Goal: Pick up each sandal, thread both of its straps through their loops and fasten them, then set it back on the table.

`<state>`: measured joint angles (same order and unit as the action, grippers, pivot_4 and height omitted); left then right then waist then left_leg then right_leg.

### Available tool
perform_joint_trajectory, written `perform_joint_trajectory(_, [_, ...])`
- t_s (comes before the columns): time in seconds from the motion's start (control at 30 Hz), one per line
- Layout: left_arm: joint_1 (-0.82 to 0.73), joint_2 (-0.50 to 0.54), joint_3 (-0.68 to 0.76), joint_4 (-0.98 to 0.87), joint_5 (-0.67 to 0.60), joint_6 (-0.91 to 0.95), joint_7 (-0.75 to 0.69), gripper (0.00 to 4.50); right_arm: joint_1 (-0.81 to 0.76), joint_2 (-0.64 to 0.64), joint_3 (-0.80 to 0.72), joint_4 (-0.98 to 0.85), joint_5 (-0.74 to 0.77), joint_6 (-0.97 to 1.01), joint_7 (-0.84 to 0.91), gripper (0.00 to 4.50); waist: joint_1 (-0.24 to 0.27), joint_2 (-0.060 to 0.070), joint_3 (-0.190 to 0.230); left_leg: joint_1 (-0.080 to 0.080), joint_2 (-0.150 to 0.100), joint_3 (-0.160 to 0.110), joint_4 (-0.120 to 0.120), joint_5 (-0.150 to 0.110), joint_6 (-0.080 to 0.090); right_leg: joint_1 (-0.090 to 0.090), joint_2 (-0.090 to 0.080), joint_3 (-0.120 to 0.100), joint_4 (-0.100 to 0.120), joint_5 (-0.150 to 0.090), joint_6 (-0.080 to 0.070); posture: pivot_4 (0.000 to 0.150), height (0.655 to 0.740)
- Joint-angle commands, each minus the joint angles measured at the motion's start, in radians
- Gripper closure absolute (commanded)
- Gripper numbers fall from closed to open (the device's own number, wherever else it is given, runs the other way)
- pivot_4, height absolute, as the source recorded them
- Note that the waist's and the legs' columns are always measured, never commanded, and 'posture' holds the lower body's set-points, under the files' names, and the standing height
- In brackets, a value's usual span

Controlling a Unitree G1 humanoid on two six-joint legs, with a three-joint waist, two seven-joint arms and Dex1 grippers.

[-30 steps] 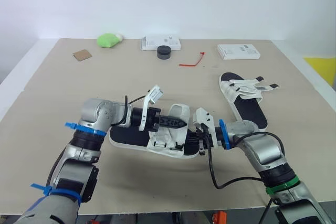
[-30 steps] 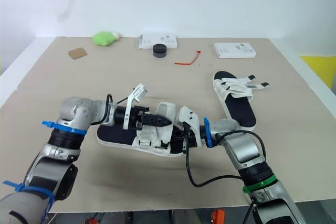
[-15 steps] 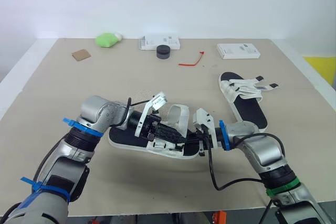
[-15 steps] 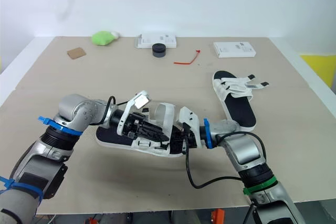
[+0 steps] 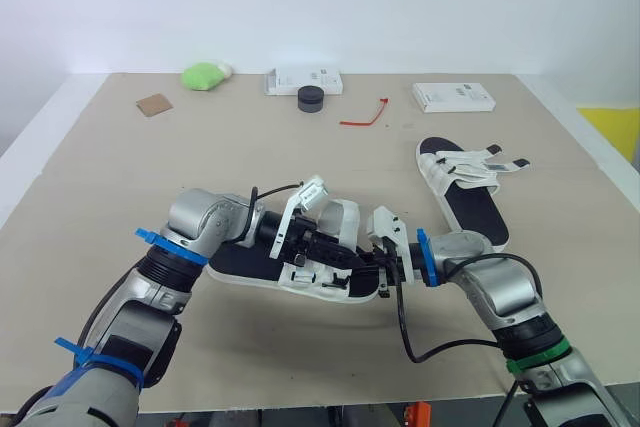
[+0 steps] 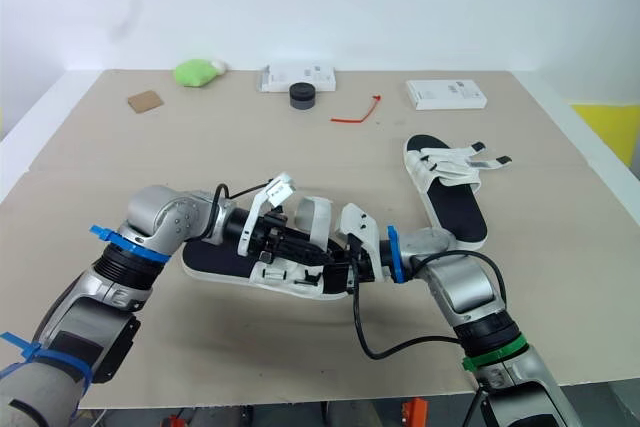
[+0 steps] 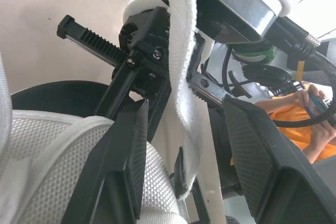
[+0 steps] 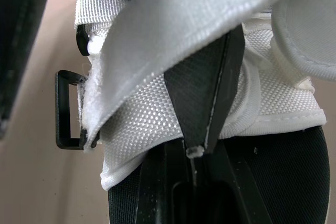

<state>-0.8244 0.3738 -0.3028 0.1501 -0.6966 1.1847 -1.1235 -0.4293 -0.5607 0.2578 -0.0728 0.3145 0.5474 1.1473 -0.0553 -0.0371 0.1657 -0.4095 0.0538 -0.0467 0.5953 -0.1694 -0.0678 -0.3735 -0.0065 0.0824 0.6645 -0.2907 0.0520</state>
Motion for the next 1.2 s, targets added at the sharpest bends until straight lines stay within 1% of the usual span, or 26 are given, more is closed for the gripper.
perform_joint_trajectory(0.03, [-0.009, 0.015, -0.002, -0.001, 0.017, -0.024, -0.021, 2.20, 0.028, -0.006, 0.025, 0.056, -0.034, 0.031, -0.036, 4.50, 0.000, 0.000, 0.000, 0.000, 0.000, 0.000, 0.000, 0.000, 0.000, 0.000, 0.000, 0.000, 0.000, 0.000, 0.000, 0.150, 0.7400])
perform_joint_trajectory(0.13, [-0.008, 0.006, 0.006, 0.002, 0.028, -0.030, -0.003, 2.20, 0.027, -0.006, 0.025, 0.060, -0.035, 0.030, -0.036, 4.50, 0.000, 0.000, 0.000, 0.000, 0.000, 0.000, 0.000, 0.000, 0.000, 0.000, 0.000, 0.000, 0.000, 0.000, 0.000, 0.150, 0.7400])
perform_joint_trajectory(0.33, [-0.013, -0.013, 0.037, 0.017, 0.009, -0.012, 0.003, 2.20, 0.023, -0.005, 0.024, 0.065, -0.036, 0.027, -0.034, 4.50, 0.000, 0.000, 0.000, 0.000, 0.000, 0.000, 0.000, 0.000, 0.000, 0.000, 0.000, 0.000, 0.000, 0.000, 0.000, 0.150, 0.7400])
perform_joint_trajectory(0.37, [-0.014, -0.013, 0.039, 0.017, 0.003, -0.010, -0.005, 2.43, 0.023, -0.005, 0.025, 0.065, -0.036, 0.027, -0.035, 4.50, 0.000, 0.000, 0.000, 0.000, 0.000, 0.000, 0.000, 0.000, 0.000, 0.000, 0.000, 0.000, 0.000, 0.000, 0.000, 0.150, 0.7400])
perform_joint_trajectory(0.43, [-0.015, -0.017, 0.040, 0.017, 0.002, -0.011, -0.006, 3.03, 0.022, -0.005, 0.025, 0.065, -0.036, 0.028, -0.034, 4.50, 0.000, 0.000, 0.000, 0.000, 0.000, 0.000, 0.000, 0.000, 0.000, 0.000, 0.000, 0.000, 0.000, 0.000, 0.000, 0.150, 0.7400])
perform_joint_trajectory(0.53, [-0.014, -0.021, 0.044, 0.007, 0.001, -0.005, 0.000, 4.43, 0.020, -0.005, 0.025, 0.066, -0.036, 0.028, -0.034, 4.50, 0.000, 0.000, 0.000, 0.000, 0.000, 0.000, 0.000, 0.000, 0.000, 0.000, 0.000, 0.000, 0.000, 0.000, 0.000, 0.150, 0.7400])
perform_joint_trajectory(0.8, [-0.013, -0.028, 0.071, -0.017, -0.033, 0.039, 0.007, 4.43, 0.019, -0.005, 0.025, 0.067, -0.037, 0.028, -0.035, 4.50, 0.000, 0.000, 0.000, 0.000, 0.000, 0.000, 0.000, 0.000, 0.000, 0.000, 0.000, 0.000, 0.000, 0.000, 0.000, 0.150, 0.7400])
perform_joint_trajectory(1.03, [-0.059, -0.093, 0.228, 0.039, -0.115, 0.223, 0.127, 4.43, 0.020, -0.006, 0.025, 0.066, -0.037, 0.029, -0.036, 4.50, 0.000, 0.000, 0.000, 0.000, 0.000, 0.000, 0.001, 0.000, 0.000, 0.000, 0.000, 0.000, 0.000, 0.001, 0.001, 0.150, 0.7400])
perform_joint_trajectory(1.2, [-0.023, -0.071, 0.219, 0.003, -0.114, 0.252, 0.153, 4.43, 0.023, -0.006, 0.025, 0.065, -0.036, 0.028, -0.034, 4.50, -0.001, 0.000, 0.000, 0.000, 0.000, 0.000, 0.001, 0.000, 0.000, 0.001, 0.000, 0.000, 0.000, 0.001, 0.001, 0.150, 0.7400])
